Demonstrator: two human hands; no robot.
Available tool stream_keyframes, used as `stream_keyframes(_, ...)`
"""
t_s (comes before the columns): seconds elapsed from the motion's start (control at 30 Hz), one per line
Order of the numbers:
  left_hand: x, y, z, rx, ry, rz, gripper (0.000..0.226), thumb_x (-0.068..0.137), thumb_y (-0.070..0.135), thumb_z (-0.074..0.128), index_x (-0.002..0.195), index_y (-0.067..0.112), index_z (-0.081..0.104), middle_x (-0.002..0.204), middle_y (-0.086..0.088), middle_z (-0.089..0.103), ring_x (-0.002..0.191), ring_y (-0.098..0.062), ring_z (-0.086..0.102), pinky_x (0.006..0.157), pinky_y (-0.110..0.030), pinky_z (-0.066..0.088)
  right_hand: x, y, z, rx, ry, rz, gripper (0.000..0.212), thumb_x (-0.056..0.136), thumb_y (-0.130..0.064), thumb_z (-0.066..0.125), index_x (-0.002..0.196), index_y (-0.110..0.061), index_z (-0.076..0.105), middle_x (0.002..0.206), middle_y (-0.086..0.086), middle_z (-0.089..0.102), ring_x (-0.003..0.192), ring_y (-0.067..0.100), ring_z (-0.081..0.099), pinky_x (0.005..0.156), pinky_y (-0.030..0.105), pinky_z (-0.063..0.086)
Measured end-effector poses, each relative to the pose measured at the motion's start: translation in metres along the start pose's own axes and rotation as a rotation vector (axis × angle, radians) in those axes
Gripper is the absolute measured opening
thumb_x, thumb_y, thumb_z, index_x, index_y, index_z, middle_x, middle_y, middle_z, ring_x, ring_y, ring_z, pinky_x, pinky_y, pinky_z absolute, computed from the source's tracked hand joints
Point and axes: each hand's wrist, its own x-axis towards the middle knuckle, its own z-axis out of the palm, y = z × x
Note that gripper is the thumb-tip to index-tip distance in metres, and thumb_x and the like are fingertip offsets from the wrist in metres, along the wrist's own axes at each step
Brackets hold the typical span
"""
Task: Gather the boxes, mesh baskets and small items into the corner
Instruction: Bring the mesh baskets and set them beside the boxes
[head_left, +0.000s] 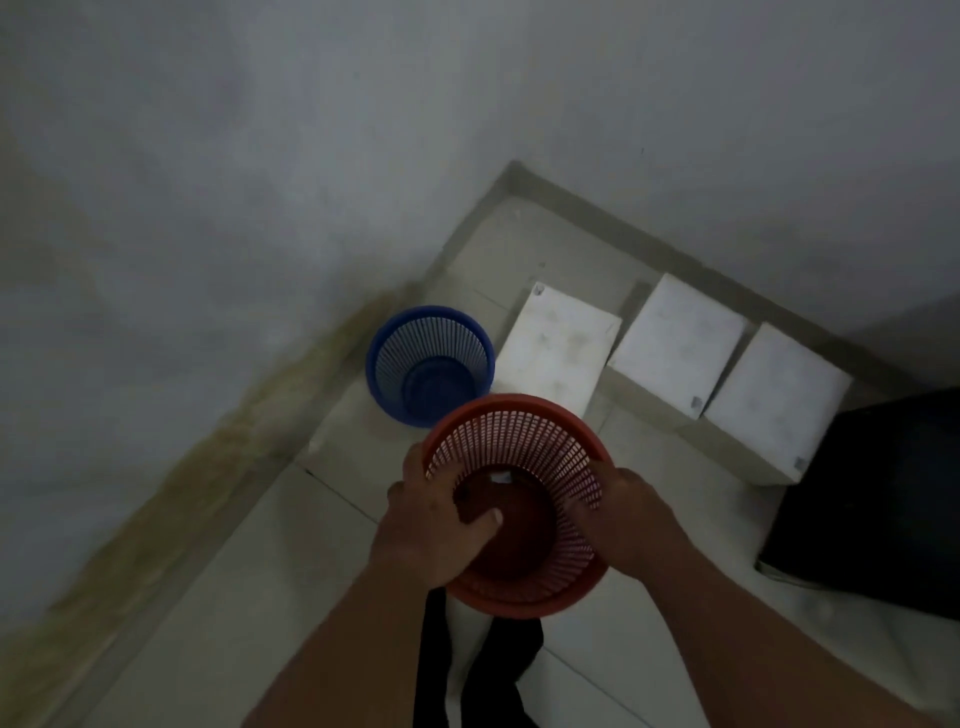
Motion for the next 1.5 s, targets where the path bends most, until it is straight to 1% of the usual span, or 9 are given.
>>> stream_keyframes(0.1, 0.050, -0.023, 0.040, -0.053, -0.019, -0.018, 0.073, 0.067, 0.066, 0.064, 0.134, 0.047, 0.040, 0.155, 0.013, 0.010, 0.136, -0.027, 0.033, 0.106, -0.048, 0.042, 0.053, 0.021, 0.031, 0.025, 0.013, 0.041, 0.058, 0.091, -0.046, 0.053, 0.143, -0.024, 0.039, 0.134, 0.009, 0.050, 0.116, 0.030, 0.054, 0.093, 0.037, 0.046)
stream_keyframes(0.4, 0.145, -0.078, 0.127, -0.031, -0.129, -0.035, 0.071, 0.074, 0.054, 0.072, 0.137, 0.041, 0.044, 0.160, 0.010, 0.002, 0.142, -0.027, 0.026, 0.111, -0.046, 0.035, 0.148, 0.067, 0.117, 0.158, -0.026, 0.157, 0.061, 0.092, -0.037, 0.056, 0.147, -0.021, 0.034, 0.143, 0.008, 0.041, 0.122, 0.028, 0.050, 0.093, 0.036, 0.044)
stream_keyframes(0.53, 0.169, -0.091, 0.141, -0.053, -0.104, 0.000, 0.074, 0.068, 0.059, 0.068, 0.136, 0.039, 0.047, 0.159, 0.011, 0.007, 0.141, -0.024, 0.028, 0.110, -0.049, 0.037, 0.169, 0.076, 0.135, 0.194, 0.007, 0.137, 0.059, 0.091, -0.034, 0.059, 0.144, -0.019, 0.039, 0.142, 0.007, 0.041, 0.121, 0.027, 0.050, 0.093, 0.035, 0.044)
stream_keyframes(0.67, 0.183, -0.095, 0.144, -0.075, -0.036, 0.057, 0.072, 0.062, 0.062, 0.062, 0.129, 0.036, 0.054, 0.152, 0.012, 0.020, 0.133, -0.023, 0.037, 0.102, -0.051, 0.045, 0.178, 0.078, 0.142, 0.209, 0.043, 0.116, 0.057, 0.091, -0.033, 0.060, 0.143, -0.019, 0.041, 0.141, 0.006, 0.039, 0.116, 0.025, 0.051, 0.084, 0.027, 0.042)
stream_keyframes(0.83, 0.186, -0.098, 0.140, -0.088, -0.010, 0.057, 0.072, 0.060, 0.064, 0.062, 0.126, 0.038, 0.055, 0.151, 0.011, 0.023, 0.132, -0.024, 0.039, 0.101, -0.052, 0.046, 0.177, 0.076, 0.145, 0.281, 0.050, 0.065, 0.054, 0.089, -0.029, 0.062, 0.140, -0.019, 0.044, 0.135, 0.004, 0.042, 0.103, 0.013, 0.045, 0.081, 0.025, 0.043)
stream_keyframes(1.1, 0.174, -0.102, 0.133, -0.003, -0.148, -0.023, 0.087, 0.058, 0.068, 0.062, 0.140, 0.046, 0.039, 0.157, 0.013, 0.010, 0.143, -0.022, 0.024, 0.110, -0.051, 0.036, 0.171, 0.074, 0.151, 0.204, -0.089, 0.100, 0.072, 0.090, -0.040, 0.061, 0.150, -0.026, 0.026, 0.152, 0.009, 0.026, 0.127, 0.030, 0.046, 0.098, 0.038, 0.046)
stream_keyframes(1.23, 0.163, -0.098, 0.126, 0.094, -0.159, 0.072, 0.081, 0.063, 0.067, 0.057, 0.139, 0.045, 0.040, 0.148, 0.007, 0.032, 0.134, -0.023, 0.038, 0.101, -0.051, 0.045, 0.156, 0.070, 0.142, 0.153, -0.182, 0.104, 0.080, 0.089, -0.046, 0.059, 0.154, -0.030, 0.017, 0.162, 0.007, 0.007, 0.136, 0.033, 0.038, 0.107, 0.042, 0.042)
stream_keyframes(1.37, 0.138, -0.055, 0.080, 0.251, -0.199, 0.112, 0.083, 0.069, 0.067, 0.046, 0.146, 0.037, 0.032, 0.152, 0.007, 0.025, 0.139, -0.025, 0.027, 0.105, -0.051, 0.040, 0.124, 0.039, 0.099, 0.053, -0.171, 0.011, 0.079, 0.079, -0.055, 0.052, 0.150, -0.036, 0.024, 0.154, 0.001, 0.028, 0.128, 0.028, 0.045, 0.101, 0.045, 0.046)
stream_keyframes(1.5, 0.102, 0.034, -0.001, 0.404, -0.142, 0.256, 0.066, 0.088, 0.052, 0.057, 0.145, 0.031, 0.032, 0.158, 0.002, 0.016, 0.144, -0.025, 0.017, 0.111, -0.047, 0.033, 0.069, -0.016, 0.014, 0.001, -0.038, -0.080, 0.062, 0.084, -0.049, 0.053, 0.142, -0.036, 0.039, 0.141, 0.001, 0.043, 0.121, 0.027, 0.051, 0.098, 0.041, 0.047)
